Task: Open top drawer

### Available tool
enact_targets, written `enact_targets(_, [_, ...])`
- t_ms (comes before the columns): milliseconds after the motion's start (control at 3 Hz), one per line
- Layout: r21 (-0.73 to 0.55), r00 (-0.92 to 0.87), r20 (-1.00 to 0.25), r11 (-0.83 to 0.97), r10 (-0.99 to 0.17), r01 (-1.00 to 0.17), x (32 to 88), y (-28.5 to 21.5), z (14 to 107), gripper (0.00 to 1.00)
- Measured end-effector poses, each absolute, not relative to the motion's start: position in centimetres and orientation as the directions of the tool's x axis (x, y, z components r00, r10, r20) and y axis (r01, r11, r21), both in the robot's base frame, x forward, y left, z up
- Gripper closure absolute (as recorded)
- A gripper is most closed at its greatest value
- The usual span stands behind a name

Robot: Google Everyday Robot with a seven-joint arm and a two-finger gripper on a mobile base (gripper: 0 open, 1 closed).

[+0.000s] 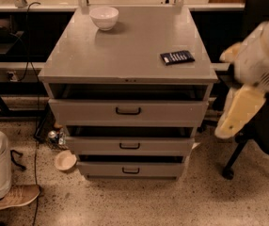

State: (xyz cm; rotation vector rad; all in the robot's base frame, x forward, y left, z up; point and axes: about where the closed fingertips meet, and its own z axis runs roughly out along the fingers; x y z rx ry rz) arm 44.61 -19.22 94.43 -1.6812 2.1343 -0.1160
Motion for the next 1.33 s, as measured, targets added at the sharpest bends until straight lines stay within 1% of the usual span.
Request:
enact_targets(333, [-0.252,-0.195,-0.350,0.293,-0.916,-0.923,45.8,-18.3,88.5,0.00])
enact_targets(667, [-0.201,-0.196,-0.426,0.304,-0.883,-0.931,47.8,-15.6,81.8,0.00])
enact_targets(1000, [-0.201,-0.196,-0.426,0.304,-0.883,-0.931,47.8,-15.6,81.8,0.00])
enact_targets(1333, [-0.232,-0.177,-0.395,0.284,-0.901,-0.930,49.5,-15.6,78.7,0.00])
